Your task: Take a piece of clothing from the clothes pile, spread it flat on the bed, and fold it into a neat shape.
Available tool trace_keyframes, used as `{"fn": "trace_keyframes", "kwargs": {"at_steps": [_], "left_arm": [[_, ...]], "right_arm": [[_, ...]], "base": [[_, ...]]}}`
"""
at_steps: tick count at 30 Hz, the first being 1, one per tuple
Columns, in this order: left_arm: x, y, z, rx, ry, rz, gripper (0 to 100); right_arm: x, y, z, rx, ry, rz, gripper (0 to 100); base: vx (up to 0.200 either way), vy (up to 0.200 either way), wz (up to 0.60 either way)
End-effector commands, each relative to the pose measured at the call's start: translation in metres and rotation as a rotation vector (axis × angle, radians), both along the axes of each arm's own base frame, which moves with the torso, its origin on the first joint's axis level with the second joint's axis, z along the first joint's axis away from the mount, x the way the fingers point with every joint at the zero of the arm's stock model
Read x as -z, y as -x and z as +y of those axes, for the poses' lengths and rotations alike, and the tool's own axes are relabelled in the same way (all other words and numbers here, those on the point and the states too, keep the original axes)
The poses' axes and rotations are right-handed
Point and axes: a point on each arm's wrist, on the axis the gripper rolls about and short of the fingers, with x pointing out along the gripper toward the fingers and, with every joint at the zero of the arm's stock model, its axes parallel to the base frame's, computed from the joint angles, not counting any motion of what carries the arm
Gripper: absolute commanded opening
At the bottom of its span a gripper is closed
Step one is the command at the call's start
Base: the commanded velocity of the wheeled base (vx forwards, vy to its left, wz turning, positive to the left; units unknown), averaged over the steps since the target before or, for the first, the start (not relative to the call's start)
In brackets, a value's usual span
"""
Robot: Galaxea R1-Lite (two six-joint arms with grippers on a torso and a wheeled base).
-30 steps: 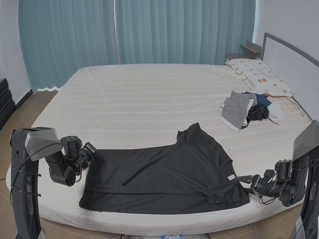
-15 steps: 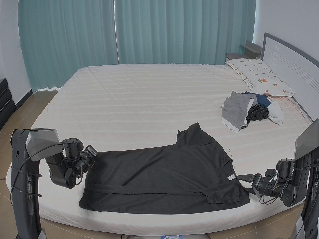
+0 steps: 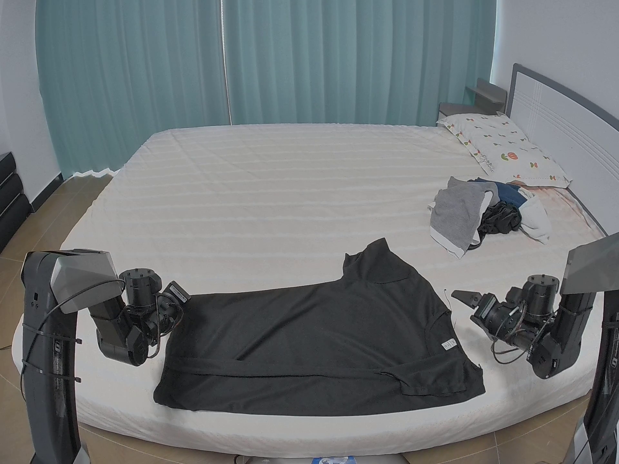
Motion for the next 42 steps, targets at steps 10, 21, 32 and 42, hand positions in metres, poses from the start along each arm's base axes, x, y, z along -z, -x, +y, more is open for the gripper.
{"fn": "trace_keyframes", "kwargs": {"at_steps": [10,21,32,42], "left_arm": [[0.006,0.0,-0.005,0.016,-0.014,0.008,0],[0.005,0.0,-0.003,0.005,-0.016,0.001,0],[0.005,-0.001,-0.003,-0.005,-0.019,-0.003,0],[0.005,-0.002,-0.003,-0.005,-0.019,-0.005,0]], "right_arm": [[0.019,-0.135,0.046,-0.057,0.31,0.003,100],[0.043,-0.183,0.06,-0.075,0.341,-0.024,100],[0.047,-0.196,0.064,-0.069,0.327,-0.038,100],[0.045,-0.196,0.062,-0.055,0.309,-0.028,0]], "base": [[0.0,0.0,0.0],[0.0,0.0,0.0],[0.0,0.0,0.0],[0.0,0.0,0.0]]}}
